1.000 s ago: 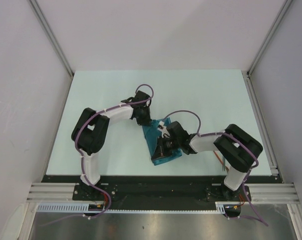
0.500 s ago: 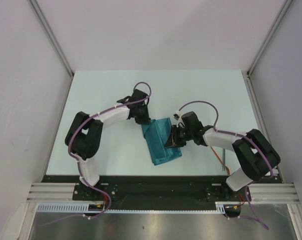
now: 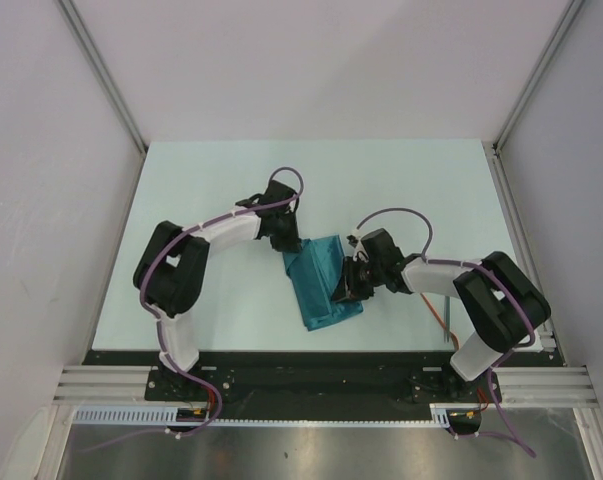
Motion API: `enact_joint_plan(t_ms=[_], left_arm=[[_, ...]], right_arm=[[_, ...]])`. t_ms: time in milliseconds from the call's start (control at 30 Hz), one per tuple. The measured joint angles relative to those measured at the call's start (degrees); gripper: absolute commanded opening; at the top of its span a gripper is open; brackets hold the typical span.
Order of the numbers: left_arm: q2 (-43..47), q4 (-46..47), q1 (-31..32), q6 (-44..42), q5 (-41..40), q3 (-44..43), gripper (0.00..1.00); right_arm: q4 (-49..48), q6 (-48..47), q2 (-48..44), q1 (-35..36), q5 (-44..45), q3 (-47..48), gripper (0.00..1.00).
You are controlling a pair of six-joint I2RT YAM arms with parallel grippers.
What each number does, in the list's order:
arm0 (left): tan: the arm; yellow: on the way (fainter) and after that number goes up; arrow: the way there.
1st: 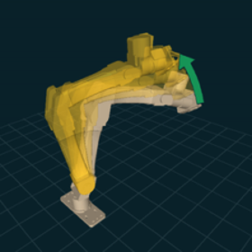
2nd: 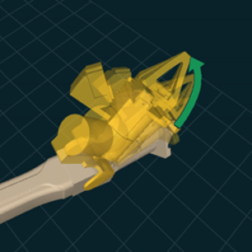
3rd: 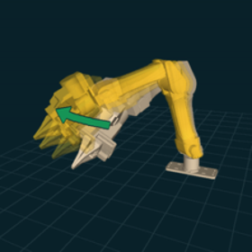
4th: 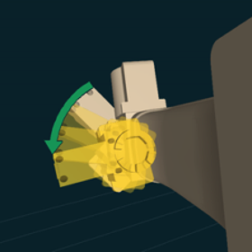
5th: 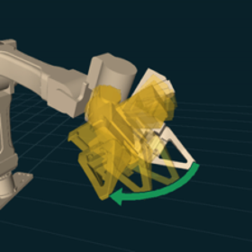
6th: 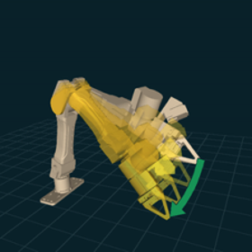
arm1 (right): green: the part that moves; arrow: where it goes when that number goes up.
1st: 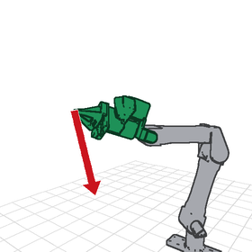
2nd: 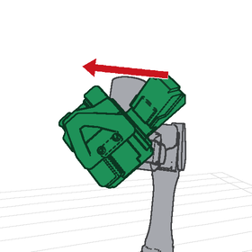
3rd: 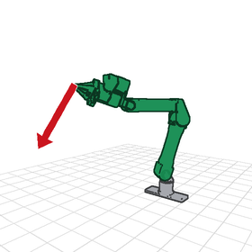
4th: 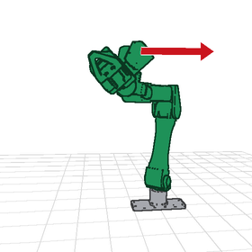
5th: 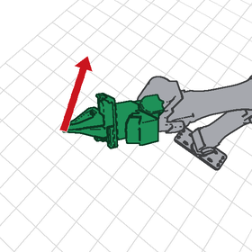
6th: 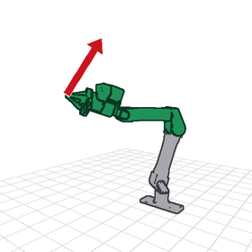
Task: Fold the napkin into a case and place the utensils inside
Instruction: Fold the lower triangle-folded napkin at the center of the board.
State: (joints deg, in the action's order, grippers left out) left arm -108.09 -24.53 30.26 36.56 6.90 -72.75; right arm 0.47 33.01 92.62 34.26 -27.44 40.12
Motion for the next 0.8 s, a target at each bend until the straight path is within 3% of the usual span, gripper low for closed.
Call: enact_joint_plan(t_ms=[400, 800], left_arm=[[-2.4, 0.0, 0.0, -0.1, 0.1, -1.3, 0.12], [-4.3, 0.1, 0.0, -0.1, 0.4, -2.5, 0.11]], right_arm=[[-6.3, 3.9, 2.0, 3.2, -1.8, -1.0, 0.28], [-6.7, 4.6, 2.1, 3.5, -1.9, -1.2, 0.28]])
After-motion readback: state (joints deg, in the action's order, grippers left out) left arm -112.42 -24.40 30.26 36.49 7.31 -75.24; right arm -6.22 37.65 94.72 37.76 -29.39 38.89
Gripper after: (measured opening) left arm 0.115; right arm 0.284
